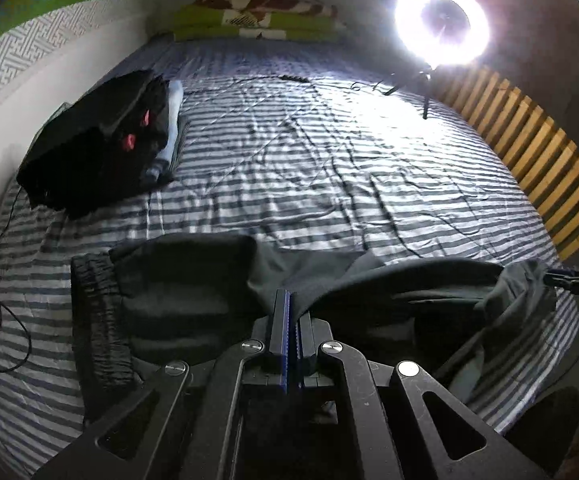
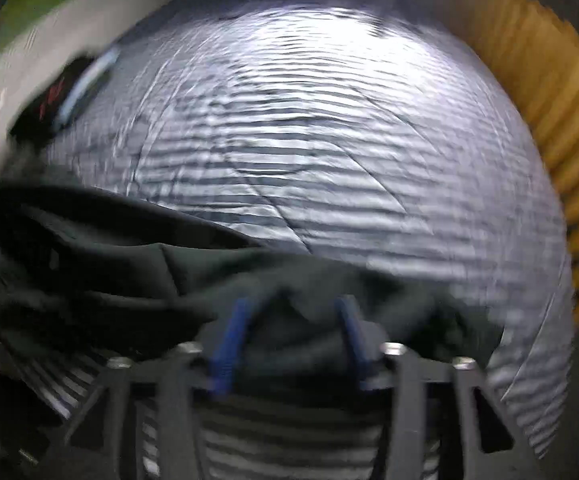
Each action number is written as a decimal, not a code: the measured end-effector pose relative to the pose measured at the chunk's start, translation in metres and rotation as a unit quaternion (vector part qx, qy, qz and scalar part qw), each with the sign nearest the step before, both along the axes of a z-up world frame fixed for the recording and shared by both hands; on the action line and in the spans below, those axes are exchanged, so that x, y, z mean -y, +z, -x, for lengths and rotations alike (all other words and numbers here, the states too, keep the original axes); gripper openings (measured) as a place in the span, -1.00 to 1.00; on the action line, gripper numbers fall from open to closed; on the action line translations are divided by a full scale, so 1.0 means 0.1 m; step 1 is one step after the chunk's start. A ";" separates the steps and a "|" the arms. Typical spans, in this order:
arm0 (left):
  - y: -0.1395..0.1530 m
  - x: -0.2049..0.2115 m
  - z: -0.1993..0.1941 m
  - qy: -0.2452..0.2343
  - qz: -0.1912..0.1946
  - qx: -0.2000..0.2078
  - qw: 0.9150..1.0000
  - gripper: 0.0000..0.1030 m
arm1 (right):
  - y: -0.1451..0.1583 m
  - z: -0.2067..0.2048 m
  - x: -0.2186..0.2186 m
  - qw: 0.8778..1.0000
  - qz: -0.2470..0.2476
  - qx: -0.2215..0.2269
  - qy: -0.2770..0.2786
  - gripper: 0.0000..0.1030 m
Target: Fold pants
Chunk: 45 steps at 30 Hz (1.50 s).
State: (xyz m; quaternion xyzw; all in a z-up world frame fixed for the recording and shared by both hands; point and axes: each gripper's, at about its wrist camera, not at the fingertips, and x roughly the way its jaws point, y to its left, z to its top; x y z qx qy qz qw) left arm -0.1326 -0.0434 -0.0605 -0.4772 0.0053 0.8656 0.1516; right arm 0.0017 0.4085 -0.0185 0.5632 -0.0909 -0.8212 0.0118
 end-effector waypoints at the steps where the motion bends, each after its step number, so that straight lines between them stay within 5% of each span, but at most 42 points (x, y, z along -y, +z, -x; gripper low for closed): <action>1: -0.03 0.00 0.01 0.002 -0.002 0.004 1.000 -0.97 | -0.02 -0.03 -0.08 1.000 0.020 -0.002 -0.023 -0.01; 3: -0.08 0.00 0.02 0.004 -0.003 0.009 1.000 -0.97 | -0.13 -0.04 -0.20 0.996 0.042 0.007 -0.079 0.18; 6: -0.12 0.00 0.03 0.006 0.001 0.012 1.000 -0.97 | -0.42 0.11 -0.24 0.989 0.036 0.042 -0.140 0.22; 7: -0.13 0.00 0.03 0.006 0.004 0.013 1.000 -0.97 | -0.49 0.17 -0.21 0.988 0.025 0.046 -0.144 0.09; 8: -0.14 0.00 0.03 0.006 0.006 0.015 1.000 -0.97 | -0.55 0.21 -0.18 0.989 0.012 0.048 -0.137 -0.55; 9: -0.14 0.01 0.03 0.005 0.008 0.014 1.000 -0.97 | -0.60 0.22 -0.16 0.989 0.010 0.061 -0.134 -0.89; 11: -0.14 0.02 0.02 0.004 0.009 0.014 1.000 -0.97 | -0.51 0.08 -0.20 0.989 0.041 0.049 -0.136 -0.95; 15: -0.16 0.09 0.03 0.012 0.005 0.013 1.000 -0.97 | -0.04 -0.51 -0.32 0.991 0.001 0.010 -0.131 -0.95; 18: -0.18 0.13 0.03 0.014 0.000 0.013 1.000 -0.97 | 0.01 -1.00 -0.47 0.991 -0.007 0.035 -0.133 -0.95; 22: -0.19 0.14 0.01 0.011 -0.001 0.014 1.000 -0.97 | -0.20 -1.30 -0.59 0.987 -0.015 0.115 -0.111 -0.78; 25: -0.15 0.14 -0.01 0.009 -0.002 0.011 1.000 -0.97 | 0.01 -1.32 -0.78 0.987 -0.005 0.078 -0.137 -0.70; 27: -0.13 0.12 -0.02 0.008 0.000 0.010 1.000 -0.97 | 0.16 -1.19 -0.87 0.988 -0.018 0.042 -0.146 -0.36; 28: -0.12 0.11 -0.02 0.007 0.001 0.010 1.000 -0.97 | 0.18 -1.07 -0.88 0.988 -0.020 0.033 -0.149 0.08; 29: -0.12 0.10 -0.03 0.006 0.003 0.010 1.000 -0.97 | 0.16 -0.94 -0.91 0.988 -0.025 0.025 -0.151 0.21; 32: -0.11 0.06 -0.05 0.003 0.014 0.012 1.000 -0.97 | -0.02 -0.56 -1.09 0.984 -0.038 0.045 -0.170 0.21; 34: -0.09 0.05 -0.06 -0.003 0.022 0.013 1.000 -0.97 | -0.16 -0.51 -1.17 0.985 0.021 0.076 -0.156 0.17; 38: -0.07 0.05 -0.02 -0.005 0.021 0.011 1.000 -0.97 | -0.02 -0.70 -1.24 0.985 -0.048 0.064 -0.156 0.21; 41: -0.11 0.02 0.01 -0.001 0.021 0.016 1.000 -0.97 | -0.02 -0.65 -1.41 0.982 0.006 0.040 -0.182 0.21; 45: -0.13 -0.01 -0.02 -0.003 0.028 0.017 0.999 -0.97 | -0.45 -0.24 -1.43 0.979 0.042 0.090 -0.177 0.23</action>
